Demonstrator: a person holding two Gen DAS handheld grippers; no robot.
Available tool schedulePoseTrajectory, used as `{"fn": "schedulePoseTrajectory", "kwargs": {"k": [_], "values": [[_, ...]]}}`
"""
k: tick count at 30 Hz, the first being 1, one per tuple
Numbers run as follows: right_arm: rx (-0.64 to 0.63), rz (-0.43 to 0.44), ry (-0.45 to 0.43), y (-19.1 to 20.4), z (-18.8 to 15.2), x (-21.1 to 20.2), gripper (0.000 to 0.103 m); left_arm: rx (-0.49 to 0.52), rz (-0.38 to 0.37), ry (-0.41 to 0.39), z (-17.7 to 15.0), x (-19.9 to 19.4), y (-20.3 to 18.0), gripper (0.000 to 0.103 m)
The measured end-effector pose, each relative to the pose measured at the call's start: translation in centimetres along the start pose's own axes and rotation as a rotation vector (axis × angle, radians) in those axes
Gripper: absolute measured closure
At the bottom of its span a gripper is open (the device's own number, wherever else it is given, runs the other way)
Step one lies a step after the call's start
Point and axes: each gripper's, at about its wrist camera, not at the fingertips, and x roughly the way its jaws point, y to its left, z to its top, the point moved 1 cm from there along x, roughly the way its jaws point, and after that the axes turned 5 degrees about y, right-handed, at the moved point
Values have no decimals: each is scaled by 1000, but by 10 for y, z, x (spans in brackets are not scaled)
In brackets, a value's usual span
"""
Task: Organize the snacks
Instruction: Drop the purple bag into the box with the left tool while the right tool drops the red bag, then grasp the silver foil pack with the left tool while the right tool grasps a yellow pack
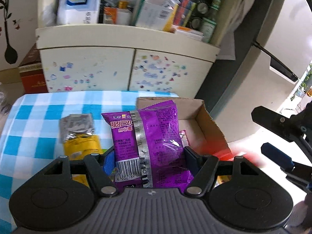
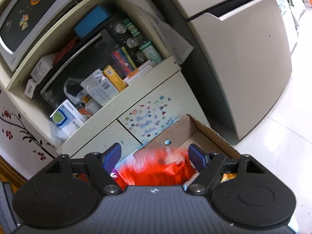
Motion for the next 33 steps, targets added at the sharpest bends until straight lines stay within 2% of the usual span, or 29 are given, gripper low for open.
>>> {"fn": "schedulePoseTrajectory", "kwargs": {"k": [8,11,14,18,25,33], "values": [[113,2,-5,-17,4,-1,25,-10,-36,43,3,27,-21,28],[141,-5,-6,-20,5,-1,25,20,-41,29,4,27,-31,24],[167,-4,-1,-23,5,1,25,48,-50,9,8,24,-38,13],[163,-13,7,-22,5,3,24,66,-47,-18,16,16,-37,12],[142,1,14,-17,4,5,23,51,21,-32,25,6,-1,9],[48,36,29,3,-2,12,20,-32,91,-42,32,-5,60,8]]}}
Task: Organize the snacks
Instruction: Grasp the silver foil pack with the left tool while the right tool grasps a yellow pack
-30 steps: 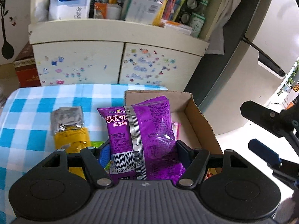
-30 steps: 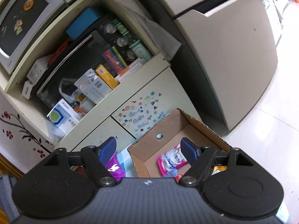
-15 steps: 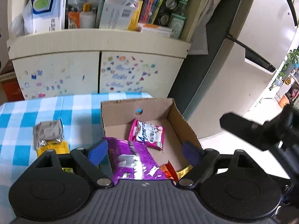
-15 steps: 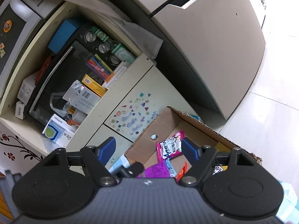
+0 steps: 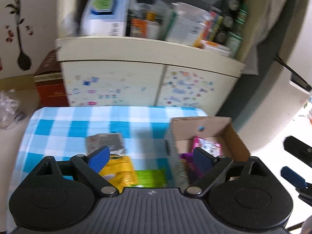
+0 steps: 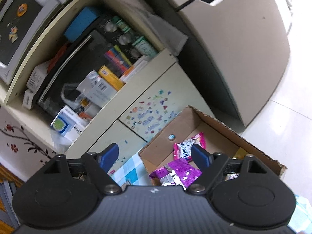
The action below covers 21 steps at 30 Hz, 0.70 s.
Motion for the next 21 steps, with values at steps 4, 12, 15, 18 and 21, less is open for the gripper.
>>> {"fn": "schedulePoseTrajectory", "kwargs": {"k": [4,12,15,18,21], "values": [[-73,15,8,14,-7,5,20,-43,30,11,1,1,28,6],[-232,60,61,44,-29,20,20,-72,66,34,-2,6,67,6],[-281,71,90,54,-40,28,20,-99,74,41,-1,9,82,5],[-327,84,111,63,-51,35,20,-119,76,49,0,13,93,5],[-368,99,135,71,-62,41,20,-128,76,62,1,19,102,5]]}}
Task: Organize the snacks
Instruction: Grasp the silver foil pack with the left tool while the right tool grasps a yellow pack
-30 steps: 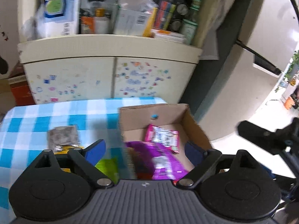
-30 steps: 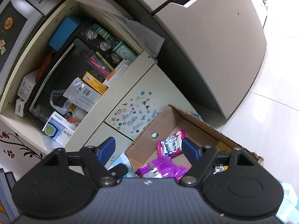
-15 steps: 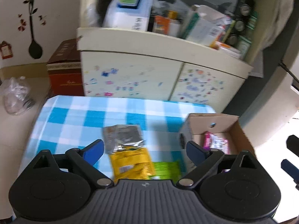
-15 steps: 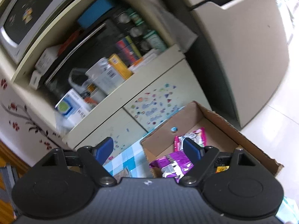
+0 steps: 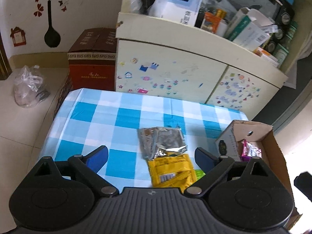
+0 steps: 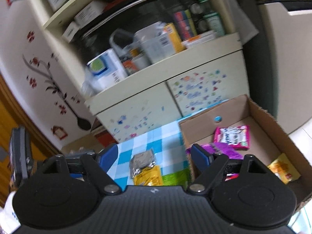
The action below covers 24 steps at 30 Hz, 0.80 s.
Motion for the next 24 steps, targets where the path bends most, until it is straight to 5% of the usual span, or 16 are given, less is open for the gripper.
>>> {"fn": "schedulePoseTrajectory", "kwargs": {"k": [11,24], "values": [[-133,21,122,31,-33,39,21,-18,-30,70,11,38,24,5],[-325,-79,237,48,-73,92,21,-24,-123,205,28,94,23,5]]}}
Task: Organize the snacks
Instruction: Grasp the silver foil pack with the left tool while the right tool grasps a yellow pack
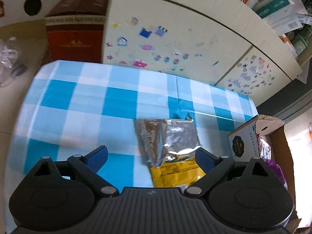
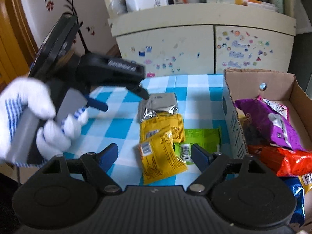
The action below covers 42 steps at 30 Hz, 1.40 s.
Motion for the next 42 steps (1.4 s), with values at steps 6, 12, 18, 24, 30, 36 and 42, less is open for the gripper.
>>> {"fn": "schedulePoseTrajectory", "kwargs": {"k": [6,12,18,24,30,36,42], "values": [[-64,-52,41,7,-5,20,21,15,-15,39,10,23,-14,5],[-89,-77,45,9,-4,32,21,29,-19,45,16,39,-24,5],[-118,-83,48,12,-5,43,21,40,28,64,18,53,-25,5],[-138,-90,56,16,-5,53,21,22,43,62,18,57,-22,0],[-146,-105,60,19,-7,61,22,43,45,59,17,59,-26,0],[-161,-118,56,22,-9,59,24,55,65,40,16,62,-32,0],[-166,-114,83,24,-12,62,42,58,70,23,13,62,-35,4]]}}
